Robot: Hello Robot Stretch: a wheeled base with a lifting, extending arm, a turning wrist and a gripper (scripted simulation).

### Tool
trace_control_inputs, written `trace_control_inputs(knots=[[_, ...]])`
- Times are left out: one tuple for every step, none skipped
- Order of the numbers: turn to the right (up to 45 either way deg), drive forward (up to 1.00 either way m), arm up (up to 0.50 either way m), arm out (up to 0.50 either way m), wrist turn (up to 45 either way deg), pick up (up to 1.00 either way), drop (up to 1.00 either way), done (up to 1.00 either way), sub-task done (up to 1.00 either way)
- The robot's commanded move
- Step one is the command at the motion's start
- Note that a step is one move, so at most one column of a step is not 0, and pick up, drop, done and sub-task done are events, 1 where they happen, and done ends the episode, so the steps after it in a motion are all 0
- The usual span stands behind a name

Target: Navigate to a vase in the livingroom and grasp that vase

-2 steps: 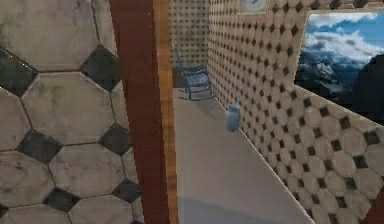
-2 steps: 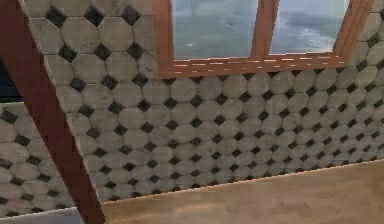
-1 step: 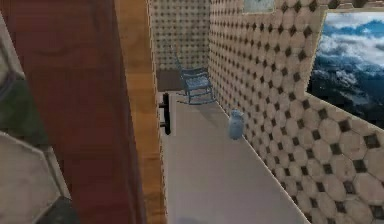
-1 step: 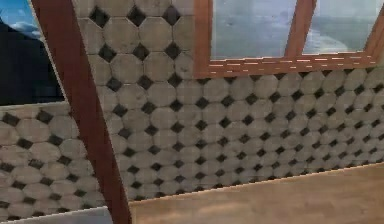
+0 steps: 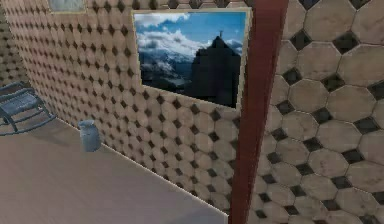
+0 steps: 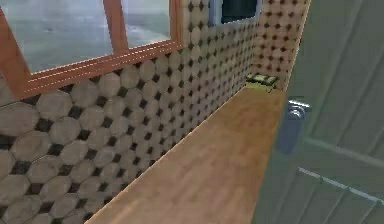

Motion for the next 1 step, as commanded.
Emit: trace_control_inputs(knots=[[33.0,0.00,0.00,0.00,0.0,0.00,0.00,0.00,0.00]])
